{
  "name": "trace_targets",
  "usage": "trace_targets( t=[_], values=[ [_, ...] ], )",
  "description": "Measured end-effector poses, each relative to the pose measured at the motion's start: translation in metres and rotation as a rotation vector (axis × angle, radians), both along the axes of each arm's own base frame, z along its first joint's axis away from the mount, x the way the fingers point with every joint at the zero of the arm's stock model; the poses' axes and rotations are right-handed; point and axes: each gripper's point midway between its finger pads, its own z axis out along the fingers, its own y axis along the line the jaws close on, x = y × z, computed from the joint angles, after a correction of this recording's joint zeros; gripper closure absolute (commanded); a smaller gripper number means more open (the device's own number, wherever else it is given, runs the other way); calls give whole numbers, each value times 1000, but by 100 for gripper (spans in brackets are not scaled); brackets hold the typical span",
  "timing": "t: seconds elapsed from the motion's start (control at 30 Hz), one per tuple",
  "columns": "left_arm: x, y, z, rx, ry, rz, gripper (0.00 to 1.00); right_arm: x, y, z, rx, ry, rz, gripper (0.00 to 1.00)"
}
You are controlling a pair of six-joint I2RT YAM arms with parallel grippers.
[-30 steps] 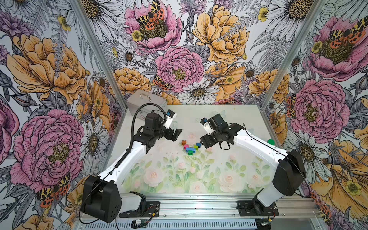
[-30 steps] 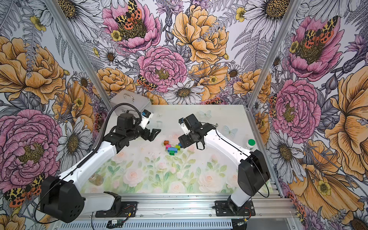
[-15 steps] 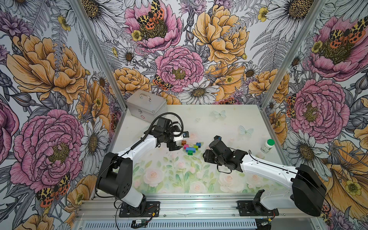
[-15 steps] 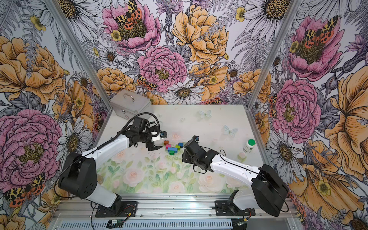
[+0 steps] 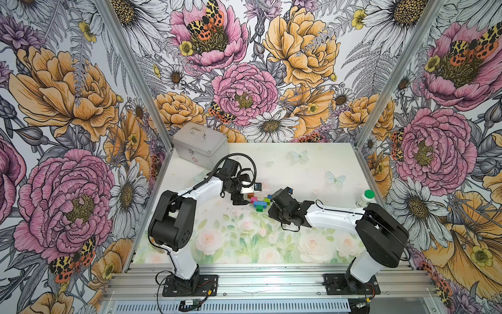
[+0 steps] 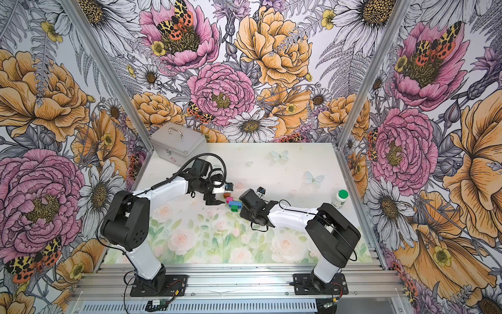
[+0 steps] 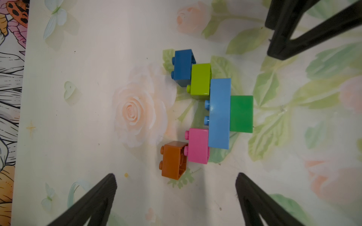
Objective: Assemble the letter v with lego
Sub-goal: Assemble the lego brick with the lego brick.
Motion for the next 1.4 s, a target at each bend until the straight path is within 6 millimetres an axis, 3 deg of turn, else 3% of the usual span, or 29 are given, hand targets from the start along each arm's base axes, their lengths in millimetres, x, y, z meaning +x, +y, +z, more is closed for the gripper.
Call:
trace_targets(
  t=[0.4,0.63,0.97,1.4],
  values=[
    [-2,-7,-9,3,45,13,9,13,12,-7,75,8,-77,62],
    [-1,-6,-34,19,112,35,11,11,8,-19,127,27,-114,62],
    [0,-4,-35,27,113,44,19,14,12,-21,139,21,-111,62],
    [3,-6,-38,41,111,50,21,20,18,-21,147,13,-110,62]
  ],
)
